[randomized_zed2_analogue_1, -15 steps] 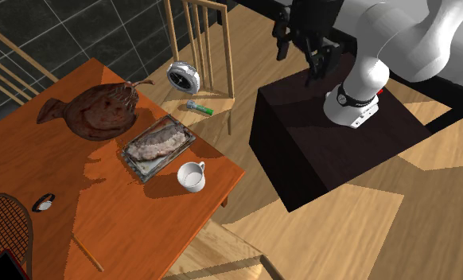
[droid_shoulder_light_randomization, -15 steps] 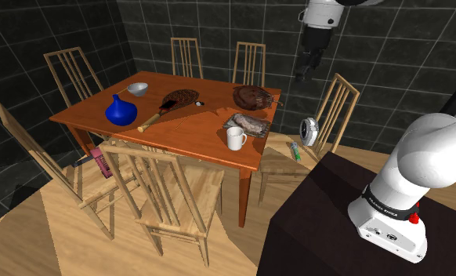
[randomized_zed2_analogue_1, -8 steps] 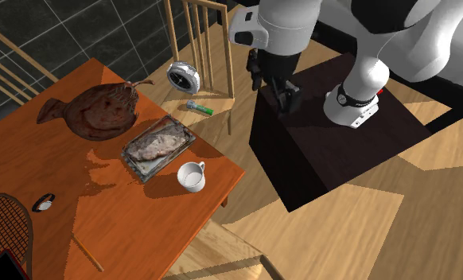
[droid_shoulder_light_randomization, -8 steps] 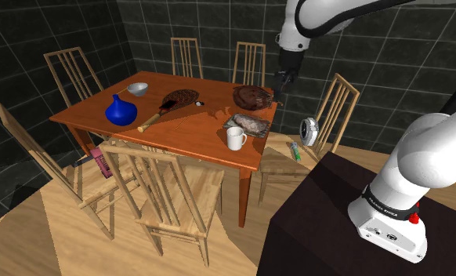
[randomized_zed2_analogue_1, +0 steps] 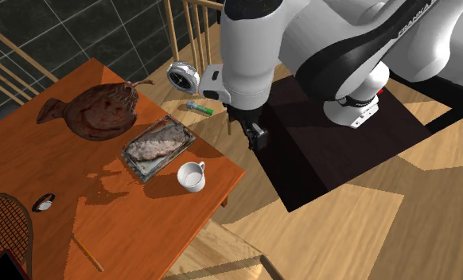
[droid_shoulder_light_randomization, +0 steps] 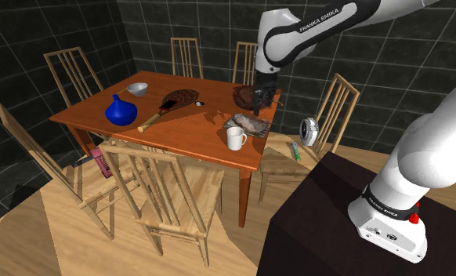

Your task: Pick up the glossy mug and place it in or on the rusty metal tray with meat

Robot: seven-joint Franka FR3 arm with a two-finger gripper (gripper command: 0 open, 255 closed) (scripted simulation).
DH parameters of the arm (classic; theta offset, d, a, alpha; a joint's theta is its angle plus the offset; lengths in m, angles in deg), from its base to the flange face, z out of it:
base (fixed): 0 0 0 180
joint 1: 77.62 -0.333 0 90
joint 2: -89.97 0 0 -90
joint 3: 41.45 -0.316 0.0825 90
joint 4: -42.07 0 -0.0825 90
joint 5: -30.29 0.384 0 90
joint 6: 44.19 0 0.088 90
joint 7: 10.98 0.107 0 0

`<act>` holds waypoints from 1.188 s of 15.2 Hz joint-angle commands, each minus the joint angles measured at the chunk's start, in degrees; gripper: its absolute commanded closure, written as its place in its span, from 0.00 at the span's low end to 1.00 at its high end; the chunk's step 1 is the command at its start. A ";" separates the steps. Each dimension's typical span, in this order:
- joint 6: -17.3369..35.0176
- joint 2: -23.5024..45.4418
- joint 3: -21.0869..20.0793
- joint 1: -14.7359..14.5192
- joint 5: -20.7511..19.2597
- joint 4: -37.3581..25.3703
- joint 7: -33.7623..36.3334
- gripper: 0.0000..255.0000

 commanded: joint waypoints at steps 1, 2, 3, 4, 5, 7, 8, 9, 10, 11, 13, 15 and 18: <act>2.69 4.82 -0.15 0.05 -0.63 -1.95 0.37 0.00; 3.74 7.07 -0.25 0.02 -0.96 -3.02 0.68 0.00; 4.72 9.32 -0.32 -0.04 -1.32 -4.17 1.00 0.00; 5.63 11.58 -0.38 -0.10 -1.69 -5.39 1.32 0.00; 6.47 13.84 -0.41 -0.17 -2.08 -6.69 1.65 0.00; 7.94 18.37 -0.43 -0.35 -2.87 -9.49 2.31 0.00; 8.56 20.64 -0.40 -0.46 -3.27 -11.00 2.64 0.00; 9.12 22.91 -0.35 -0.59 -3.66 -12.58 2.96 0.00; 9.60 25.18 -0.27 -0.74 -4.04 -14.24 3.26 0.00; 10.01 27.45 -0.19 -0.89 -4.41 -15.97 3.56 0.00; 10.62 32.02 0.03 -1.22 -5.10 -19.67 4.09 0.00; 10.93 36.62 0.30 -1.58 -5.69 -23.68 4.55 0.00; 10.85 43.62 0.73 -2.11 -6.42 -30.36 5.08 0.00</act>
